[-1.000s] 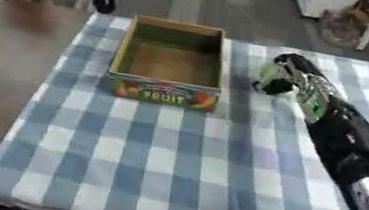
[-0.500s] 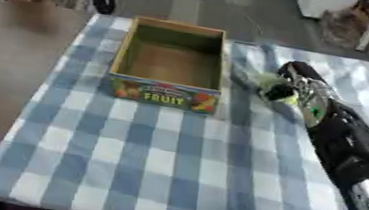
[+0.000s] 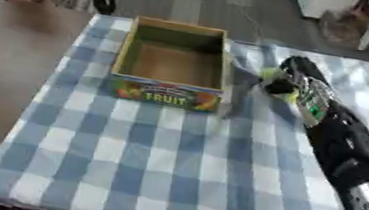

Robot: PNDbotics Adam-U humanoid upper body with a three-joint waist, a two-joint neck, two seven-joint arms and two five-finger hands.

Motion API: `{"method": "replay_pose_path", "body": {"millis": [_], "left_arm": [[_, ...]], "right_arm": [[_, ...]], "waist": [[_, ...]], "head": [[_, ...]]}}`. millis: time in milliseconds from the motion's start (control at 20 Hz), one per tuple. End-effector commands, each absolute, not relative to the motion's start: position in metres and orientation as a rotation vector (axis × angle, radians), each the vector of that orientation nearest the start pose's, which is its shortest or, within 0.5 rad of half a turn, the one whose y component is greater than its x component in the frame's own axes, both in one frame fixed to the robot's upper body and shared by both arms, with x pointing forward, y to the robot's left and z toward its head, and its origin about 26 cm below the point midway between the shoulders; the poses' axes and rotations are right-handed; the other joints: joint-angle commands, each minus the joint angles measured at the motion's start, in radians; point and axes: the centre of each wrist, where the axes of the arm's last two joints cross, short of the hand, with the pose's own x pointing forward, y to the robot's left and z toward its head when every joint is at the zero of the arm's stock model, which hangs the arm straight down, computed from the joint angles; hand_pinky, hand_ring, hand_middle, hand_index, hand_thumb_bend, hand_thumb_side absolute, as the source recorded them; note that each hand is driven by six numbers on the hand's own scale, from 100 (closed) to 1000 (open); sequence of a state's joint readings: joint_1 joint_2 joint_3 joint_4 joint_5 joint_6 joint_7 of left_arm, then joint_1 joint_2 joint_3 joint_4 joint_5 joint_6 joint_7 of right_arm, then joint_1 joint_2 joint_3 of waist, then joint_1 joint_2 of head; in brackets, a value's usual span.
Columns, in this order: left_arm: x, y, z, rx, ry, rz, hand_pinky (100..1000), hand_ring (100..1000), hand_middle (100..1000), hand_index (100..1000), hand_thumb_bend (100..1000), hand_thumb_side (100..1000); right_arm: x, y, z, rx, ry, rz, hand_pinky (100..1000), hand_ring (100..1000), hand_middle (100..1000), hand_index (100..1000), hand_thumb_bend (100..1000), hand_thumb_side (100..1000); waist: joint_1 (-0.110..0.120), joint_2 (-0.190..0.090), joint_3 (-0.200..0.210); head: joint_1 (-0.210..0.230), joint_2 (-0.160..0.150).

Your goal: Pick up objects on the table and place them in the box.

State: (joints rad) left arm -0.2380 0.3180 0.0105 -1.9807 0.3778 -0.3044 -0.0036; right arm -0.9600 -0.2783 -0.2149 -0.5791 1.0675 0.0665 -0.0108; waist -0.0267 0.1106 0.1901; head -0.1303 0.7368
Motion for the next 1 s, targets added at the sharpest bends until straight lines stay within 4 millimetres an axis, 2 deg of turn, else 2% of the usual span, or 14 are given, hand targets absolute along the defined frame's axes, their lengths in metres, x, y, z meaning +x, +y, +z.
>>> {"method": "replay_pose_path", "body": {"millis": [50, 350, 450, 600, 1000], "left_arm": [[0.294, 0.271, 0.189, -0.262, -2.507, -0.138, 595, 534, 579, 632, 100, 213], [0.294, 0.271, 0.189, -0.262, -2.505, -0.136, 595, 534, 579, 632, 100, 213], [0.294, 0.271, 0.189, -0.263, -2.505, -0.136, 595, 534, 578, 632, 100, 213], [0.294, 0.271, 0.189, -0.262, -2.505, -0.134, 595, 534, 578, 632, 100, 215], [0.294, 0.271, 0.189, -0.263, -2.504, -0.132, 595, 534, 578, 632, 100, 213]], "right_arm": [[0.497, -0.29, 0.145, -1.044, -1.383, 0.783, 100, 217, 266, 362, 209, 305], [0.498, -0.279, 0.166, -1.022, -1.485, 0.77, 100, 217, 262, 360, 206, 310], [0.498, -0.276, 0.169, -1.006, -1.498, 0.769, 100, 215, 257, 357, 189, 314], [0.499, -0.274, 0.171, -0.988, -1.51, 0.766, 100, 211, 248, 349, 100, 325], [0.499, -0.269, 0.177, -0.96, -1.537, 0.757, 100, 193, 216, 316, 100, 313]], "waist": [[0.002, -0.013, -0.001], [-0.002, -0.016, -0.001], [-0.003, -0.016, 0.0], [-0.004, -0.017, 0.002], [-0.007, -0.018, 0.002]], "head": [[0.001, -0.009], [0.001, -0.011], [0.001, -0.012], [0.002, -0.013], [0.003, -0.015]]}}
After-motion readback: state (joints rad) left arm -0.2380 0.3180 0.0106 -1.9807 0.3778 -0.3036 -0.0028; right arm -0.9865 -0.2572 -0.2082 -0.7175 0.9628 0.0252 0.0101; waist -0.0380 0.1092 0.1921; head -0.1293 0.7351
